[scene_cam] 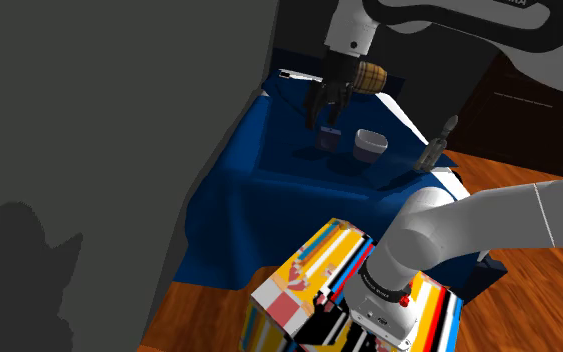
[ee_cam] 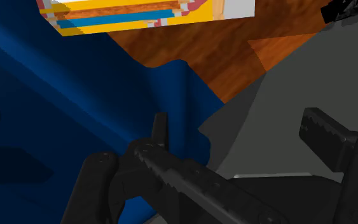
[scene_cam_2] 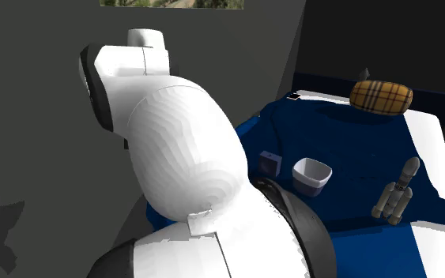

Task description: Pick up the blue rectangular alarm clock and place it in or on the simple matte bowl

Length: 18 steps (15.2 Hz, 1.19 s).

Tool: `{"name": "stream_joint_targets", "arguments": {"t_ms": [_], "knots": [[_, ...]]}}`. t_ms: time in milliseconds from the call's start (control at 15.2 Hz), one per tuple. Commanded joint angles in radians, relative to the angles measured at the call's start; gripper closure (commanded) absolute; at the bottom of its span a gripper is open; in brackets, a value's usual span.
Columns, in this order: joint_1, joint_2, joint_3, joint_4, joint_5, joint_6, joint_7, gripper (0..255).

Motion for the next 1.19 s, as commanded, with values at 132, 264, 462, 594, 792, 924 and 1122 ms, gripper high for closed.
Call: {"name": "stream_joint_targets", "arguments": {"t_ms": [132, 264, 462, 594, 792, 924, 1122], "knots": [[-0.009, 0.002, -0.04, -0.027, -0.033, 0.024, -0.061, 0], [-0.018, 0.009, -0.082, -0.048, -0.067, 0.05, -0.122, 0], [-0.033, 0.032, -0.144, -0.071, -0.116, 0.094, -0.213, 0], [-0.042, 0.055, -0.185, -0.079, -0.147, 0.125, -0.272, 0], [-0.055, 0.101, -0.248, -0.082, -0.189, 0.175, -0.361, 0], [-0.062, 0.138, -0.289, -0.076, -0.213, 0.21, -0.419, 0], [-0.069, 0.205, -0.352, -0.058, -0.242, 0.264, -0.507, 0]]}}
